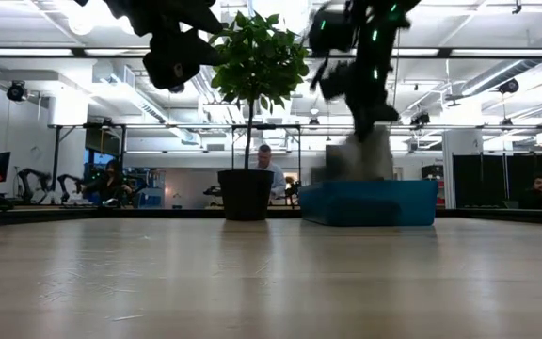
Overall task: Fold microfiber towels
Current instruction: Put the gray microfiber towel in the blue bin
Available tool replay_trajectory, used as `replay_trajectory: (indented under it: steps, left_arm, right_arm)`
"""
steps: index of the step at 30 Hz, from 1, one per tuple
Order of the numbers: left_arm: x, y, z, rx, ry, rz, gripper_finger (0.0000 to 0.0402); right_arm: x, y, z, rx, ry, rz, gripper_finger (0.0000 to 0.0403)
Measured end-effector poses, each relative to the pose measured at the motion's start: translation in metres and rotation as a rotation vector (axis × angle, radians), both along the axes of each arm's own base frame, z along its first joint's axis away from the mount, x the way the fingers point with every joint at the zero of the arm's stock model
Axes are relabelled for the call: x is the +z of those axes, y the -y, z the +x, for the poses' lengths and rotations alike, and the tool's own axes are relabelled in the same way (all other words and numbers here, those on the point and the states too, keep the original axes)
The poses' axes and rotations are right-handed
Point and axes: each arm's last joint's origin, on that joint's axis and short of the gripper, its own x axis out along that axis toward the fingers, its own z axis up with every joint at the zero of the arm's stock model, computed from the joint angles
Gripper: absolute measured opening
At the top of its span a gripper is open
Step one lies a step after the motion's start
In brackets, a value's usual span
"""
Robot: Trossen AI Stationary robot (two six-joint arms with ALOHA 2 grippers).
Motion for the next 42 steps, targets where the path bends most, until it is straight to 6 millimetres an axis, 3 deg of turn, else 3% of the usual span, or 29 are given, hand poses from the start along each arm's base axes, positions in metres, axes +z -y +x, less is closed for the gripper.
replay_trajectory:
  steps: [4, 8, 13, 20, 27, 34, 42]
  left_arm:
    - [0.000, 0.000, 0.000, 0.001, -0.001, -0.002, 0.0150]
    - [0.000, 0.001, 0.000, -0.001, -0.007, -0.003, 0.0150]
    - [-0.002, 0.001, -0.001, 0.008, -0.027, -0.026, 0.0150]
    - [-0.002, 0.001, -0.001, 0.007, -0.027, -0.026, 0.0150]
    - [-0.005, 0.001, 0.001, 0.007, -0.036, -0.024, 0.0150]
    - [-0.012, 0.002, 0.005, 0.000, -0.066, -0.025, 0.0150]
    - [-0.019, 0.004, 0.008, -0.020, -0.093, -0.034, 0.0150]
  right_arm:
    - [-0.037, -0.006, 0.011, -0.035, -0.258, -0.170, 0.0013]
    - [-0.046, -0.010, 0.020, -0.081, -0.218, -0.171, 0.0013]
    - [-0.039, -0.004, 0.018, -0.152, -0.134, -0.179, 0.0013]
    - [-0.004, 0.008, 0.005, -0.280, 0.104, -0.213, 0.0013]
    - [0.022, 0.039, 0.000, -0.382, 0.380, -0.260, 0.0013]
    - [-0.004, 0.082, 0.002, -0.583, 0.544, -0.166, 0.0013]
    - [0.003, 0.124, 0.000, -0.754, 0.767, -0.026, 0.0013]
